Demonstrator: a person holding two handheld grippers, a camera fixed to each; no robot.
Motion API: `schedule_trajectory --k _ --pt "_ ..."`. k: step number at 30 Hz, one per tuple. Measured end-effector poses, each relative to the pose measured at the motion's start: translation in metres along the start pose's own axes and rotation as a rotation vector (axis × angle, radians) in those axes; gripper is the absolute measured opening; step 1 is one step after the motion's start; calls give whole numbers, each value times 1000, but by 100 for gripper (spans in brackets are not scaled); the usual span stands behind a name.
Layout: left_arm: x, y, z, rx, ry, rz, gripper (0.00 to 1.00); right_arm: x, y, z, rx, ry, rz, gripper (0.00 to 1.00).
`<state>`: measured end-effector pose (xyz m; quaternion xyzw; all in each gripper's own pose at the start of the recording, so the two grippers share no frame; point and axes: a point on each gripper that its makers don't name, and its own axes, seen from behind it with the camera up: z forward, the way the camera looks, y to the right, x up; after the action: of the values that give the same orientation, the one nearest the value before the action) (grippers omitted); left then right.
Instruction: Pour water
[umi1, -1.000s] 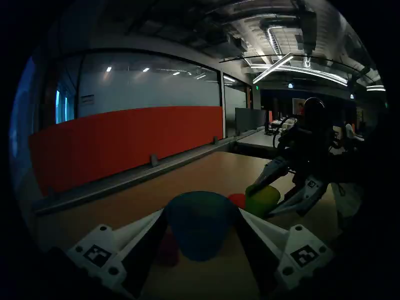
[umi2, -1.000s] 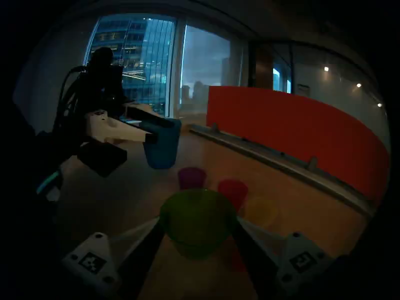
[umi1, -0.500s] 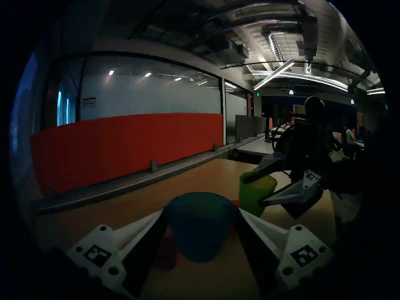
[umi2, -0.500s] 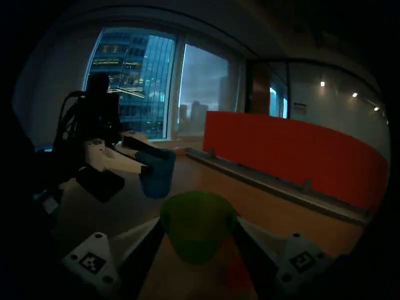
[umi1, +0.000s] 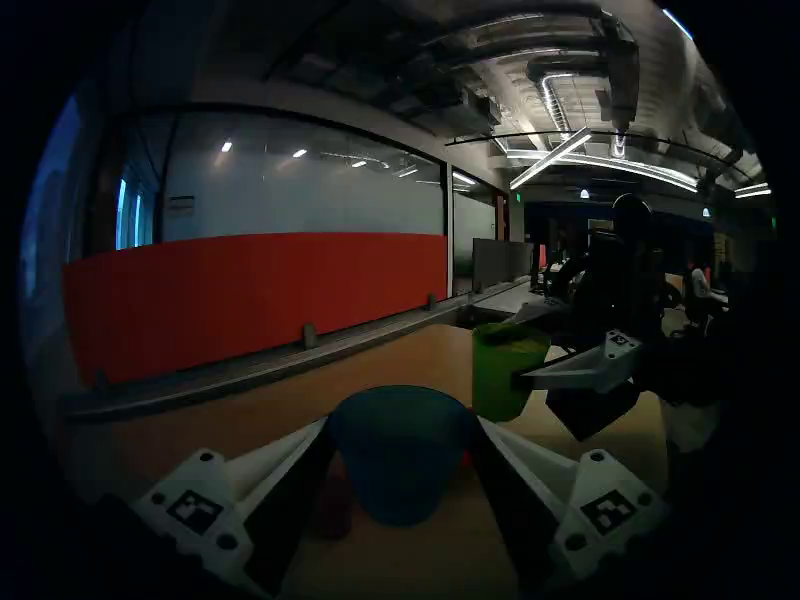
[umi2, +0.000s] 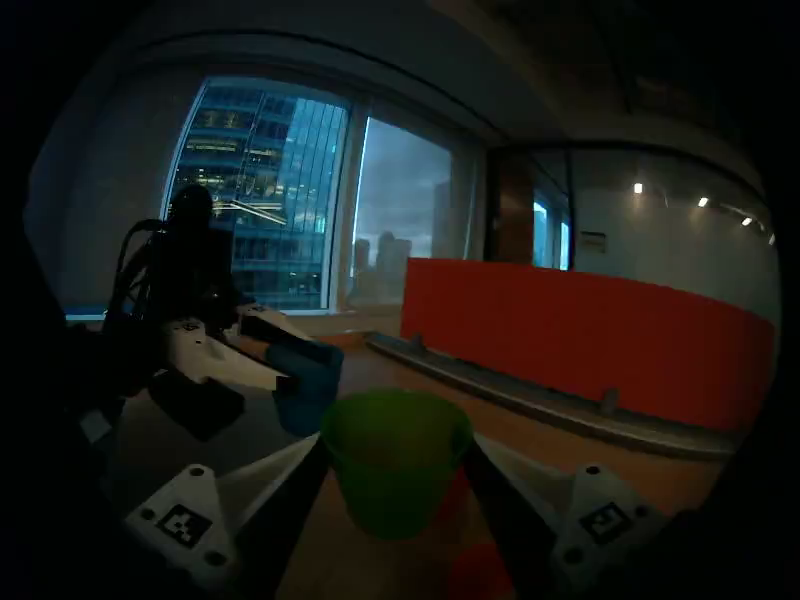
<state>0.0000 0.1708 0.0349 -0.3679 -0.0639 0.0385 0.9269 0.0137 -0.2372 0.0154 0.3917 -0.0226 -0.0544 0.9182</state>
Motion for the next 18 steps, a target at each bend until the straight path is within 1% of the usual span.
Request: schedule_trajectory --k 6,18 --pt "0 0 0 -1 5 -1 89 11 2 3 -5 25 -5 92" --pt "5 3 -2 -2 17 8 89 14 7 4 -4 24 -1 92"
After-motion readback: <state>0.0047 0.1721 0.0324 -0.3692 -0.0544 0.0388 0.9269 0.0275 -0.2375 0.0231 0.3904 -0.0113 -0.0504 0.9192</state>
